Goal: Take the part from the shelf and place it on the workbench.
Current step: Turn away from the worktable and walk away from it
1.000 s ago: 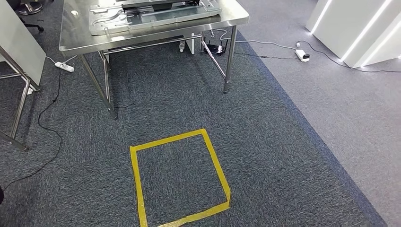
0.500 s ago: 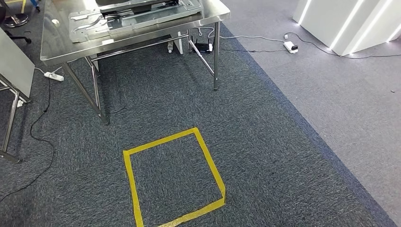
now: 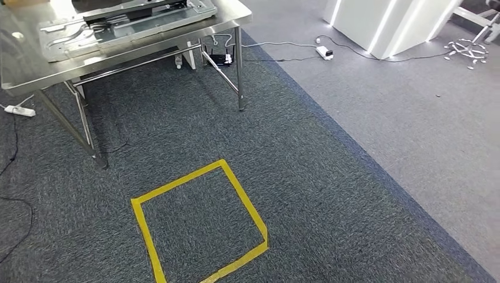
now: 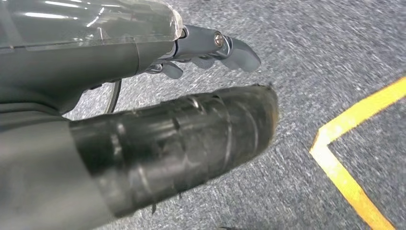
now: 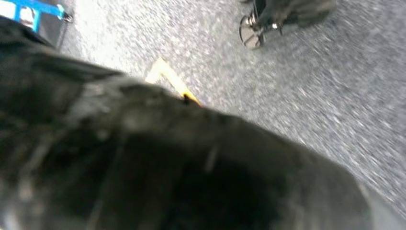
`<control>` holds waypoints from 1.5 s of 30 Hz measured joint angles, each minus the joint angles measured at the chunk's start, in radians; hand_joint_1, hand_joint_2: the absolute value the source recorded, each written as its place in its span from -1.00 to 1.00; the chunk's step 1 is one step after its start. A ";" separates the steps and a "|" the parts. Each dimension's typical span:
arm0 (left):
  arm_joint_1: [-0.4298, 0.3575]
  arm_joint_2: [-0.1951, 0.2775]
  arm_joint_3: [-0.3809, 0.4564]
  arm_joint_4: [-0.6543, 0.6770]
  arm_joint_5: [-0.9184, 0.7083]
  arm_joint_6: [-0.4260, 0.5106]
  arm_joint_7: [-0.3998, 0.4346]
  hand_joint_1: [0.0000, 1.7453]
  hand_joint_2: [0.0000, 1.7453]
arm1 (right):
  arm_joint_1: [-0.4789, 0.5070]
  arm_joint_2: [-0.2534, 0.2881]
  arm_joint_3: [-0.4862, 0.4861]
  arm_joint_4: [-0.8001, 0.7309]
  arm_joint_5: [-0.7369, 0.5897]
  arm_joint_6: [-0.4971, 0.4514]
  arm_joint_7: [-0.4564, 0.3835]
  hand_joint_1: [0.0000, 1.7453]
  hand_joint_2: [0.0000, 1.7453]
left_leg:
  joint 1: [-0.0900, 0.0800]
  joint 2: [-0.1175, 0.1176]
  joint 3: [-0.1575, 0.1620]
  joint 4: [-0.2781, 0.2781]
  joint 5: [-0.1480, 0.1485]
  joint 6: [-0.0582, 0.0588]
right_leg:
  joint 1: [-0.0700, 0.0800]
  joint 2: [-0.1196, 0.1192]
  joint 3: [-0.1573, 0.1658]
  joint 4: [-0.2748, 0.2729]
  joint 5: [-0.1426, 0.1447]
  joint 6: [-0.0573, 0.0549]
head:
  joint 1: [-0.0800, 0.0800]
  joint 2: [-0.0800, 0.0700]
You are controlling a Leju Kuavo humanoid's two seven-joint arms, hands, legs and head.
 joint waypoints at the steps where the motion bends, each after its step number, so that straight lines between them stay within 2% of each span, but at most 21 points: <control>1: -0.001 0.000 0.000 0.000 0.001 0.000 -0.001 -1.00 -1.00 | 0.000 0.000 0.003 0.005 0.003 0.001 0.001 -1.00 -1.00 | 0.000 0.011 0.002 0.001 -0.002 -0.003 | -0.002 -0.006 0.022 -0.039 0.028 0.001 | 0.000 0.000; 3: -0.002 0.000 0.000 0.000 0.001 0.000 -0.001 -1.00 -1.00 | -0.001 0.000 0.009 0.011 0.008 0.004 0.001 -1.00 -1.00 | -0.002 0.029 0.005 0.008 -0.011 -0.012 | -0.001 -0.044 0.096 -0.177 0.090 -0.002 | 0.000 0.000; 5: -0.004 0.000 0.002 0.000 0.003 0.000 -0.002 -1.00 -1.00 | -0.004 0.000 0.016 0.016 0.012 0.011 0.001 -1.00 -1.00 | -0.008 0.045 0.006 0.016 -0.021 -0.024 | 0.005 -0.072 0.137 -0.259 0.112 -0.012 | -0.001 0.000; 8: -0.008 0.001 0.003 0.000 0.006 0.000 -0.001 -1.00 -1.00 | -0.004 0.000 0.021 0.022 0.021 0.015 0.006 -1.00 -1.00 | -0.007 0.061 0.014 0.021 -0.031 -0.040 | 0.008 -0.050 0.134 -0.267 0.112 -0.030 | -0.002 0.000; 10: -0.008 0.001 0.004 0.000 0.007 0.000 0.004 -1.00 -1.00 | -0.005 0.000 0.025 0.025 0.028 0.017 0.015 -1.00 -1.00 | -0.002 0.025 0.001 0.060 -0.063 -0.050 | 0.004 -0.031 0.135 -0.273 0.117 -0.043 | -0.002 0.000; 12: -0.006 0.002 0.006 0.000 0.008 0.000 0.011 -1.00 -1.00 | -0.006 0.000 0.029 0.028 0.033 0.018 0.025 -1.00 -1.00 | 0.001 -0.023 -0.053 0.178 -0.131 -0.057 | 0.003 -0.012 0.133 -0.275 0.121 -0.051 | -0.002 0.000; 14: -0.003 0.003 0.008 0.000 0.010 0.000 0.018 -1.00 -1.00 | -0.006 0.000 0.033 0.032 0.037 0.020 0.035 -1.00 -1.00 | 0.001 -0.037 -0.112 0.300 -0.175 -0.058 | 0.006 0.013 0.130 -0.273 0.121 -0.054 | -0.002 0.000; 16: 0.000 0.004 0.010 0.000 0.012 0.000 0.021 -1.00 -1.00 | -0.005 0.001 0.036 0.036 0.039 0.024 0.041 -1.00 -1.00 | 0.001 -0.040 -0.115 0.294 -0.139 -0.054 | 0.008 0.042 0.130 -0.270 0.121 -0.054 | -0.002 0.000; 19: 0.002 0.009 0.018 0.000 0.014 0.000 0.021 -1.00 -1.00 | -0.006 0.006 0.038 0.042 0.041 0.031 0.047 -1.00 -1.00 | 0.000 -0.094 -0.039 0.101 -0.034 -0.036 | 0.010 0.083 0.128 -0.262 0.121 -0.050 | -0.002 0.000; 21: 0.001 0.013 0.023 0.000 0.014 0.000 0.021 -1.00 -1.00 | -0.007 0.010 0.040 0.045 0.042 0.032 0.049 -1.00 -1.00 | -0.002 -0.122 -0.018 0.038 -0.017 -0.028 | 0.007 0.103 0.121 -0.260 0.123 -0.040 | -0.002 0.000; 23: -0.005 0.014 0.024 0.000 0.014 0.000 0.021 -1.00 -1.00 | -0.004 0.012 0.042 0.047 0.042 0.033 0.049 -1.00 -1.00 | -0.002 -0.106 -0.013 0.029 -0.012 -0.022 | 0.003 0.116 0.117 -0.262 0.126 -0.026 | -0.002 0.000; 25: -0.006 0.014 0.024 0.000 0.015 0.000 0.021 -1.00 -1.00 | -0.002 0.012 0.042 0.048 0.043 0.032 0.050 -1.00 -1.00 | 0.002 -0.080 -0.003 0.013 -0.002 -0.011 | 0.006 0.080 0.103 -0.231 0.105 -0.016 | 0.000 0.000; 27: -0.002 0.015 0.025 0.000 0.017 0.000 0.021 -1.00 -1.00 | -0.004 0.012 0.044 0.048 0.043 0.032 0.053 -1.00 -1.00 | 0.002 -0.051 0.000 0.004 0.003 -0.003 | 0.008 0.024 0.052 -0.126 0.044 -0.008 | 0.002 0.000; 30: 0.000 0.016 0.025 0.000 0.017 0.000 0.022 -1.00 -1.00 | -0.005 0.012 0.045 0.049 0.044 0.031 0.057 -1.00 -1.00 | 0.000 -0.009 -0.001 0.006 -0.002 -0.002 | 0.000 0.003 -0.015 0.013 -0.005 0.002 | 0.004 0.000; 32: -0.001 0.015 0.025 0.000 0.017 0.000 0.023 -1.00 -1.00 | -0.005 0.012 0.045 0.049 0.044 0.031 0.058 -1.00 -1.00 | 0.000 0.015 0.003 0.009 -0.008 -0.007 | -0.005 -0.011 0.027 -0.062 0.047 0.006 | 0.004 0.000; 34: -0.001 0.015 0.025 0.000 0.017 0.000 0.024 -1.00 -1.00 | -0.005 0.012 0.045 0.049 0.044 0.031 0.059 -1.00 -1.00 | -0.002 0.034 0.007 0.016 -0.018 -0.017 | -0.004 -0.054 0.101 -0.199 0.100 0.002 | 0.004 0.000; 36: -0.003 0.015 0.025 0.000 0.017 0.000 0.024 -1.00 -1.00 | -0.007 0.012 0.045 0.049 0.045 0.031 0.059 -1.00 -1.00 | -0.007 0.050 0.011 0.022 -0.026 -0.030 | 0.003 -0.077 0.130 -0.258 0.113 -0.009 | 0.003 0.000; 38: -0.007 0.015 0.025 0.000 0.017 0.000 0.025 -1.00 -1.00 | -0.007 0.012 0.045 0.049 0.046 0.031 0.060 -1.00 -1.00 | -0.007 0.065 0.018 0.021 -0.030 -0.039 | 0.006 -0.057 0.127 -0.260 0.114 -0.020 | 0.002 0.000; 41: -0.008 0.015 0.026 0.000 0.017 0.000 0.027 -1.00 -1.00 | -0.008 0.012 0.046 0.049 0.046 0.031 0.061 -1.00 -1.00 | 0.000 0.022 -0.001 0.078 -0.077 -0.052 | 0.000 -0.028 0.127 -0.269 0.122 -0.040 | 0.001 0.000; 43: -0.005 0.015 0.026 0.000 0.016 0.000 0.028 -1.00 -1.00 | -0.010 0.013 0.046 0.049 0.047 0.031 0.064 -1.00 -1.00 | 0.002 -0.024 -0.061 0.208 -0.146 -0.055 | 0.002 -0.007 0.123 -0.269 0.125 -0.048 | 0.000 0.000; 45: -0.003 0.014 0.026 0.000 0.014 0.001 0.030 -1.00 -1.00 | -0.010 0.013 0.046 0.049 0.048 0.031 0.068 -1.00 -1.00 | 0.002 -0.038 -0.114 0.313 -0.175 -0.056 | 0.005 0.021 0.121 -0.267 0.126 -0.051 | 0.000 0.000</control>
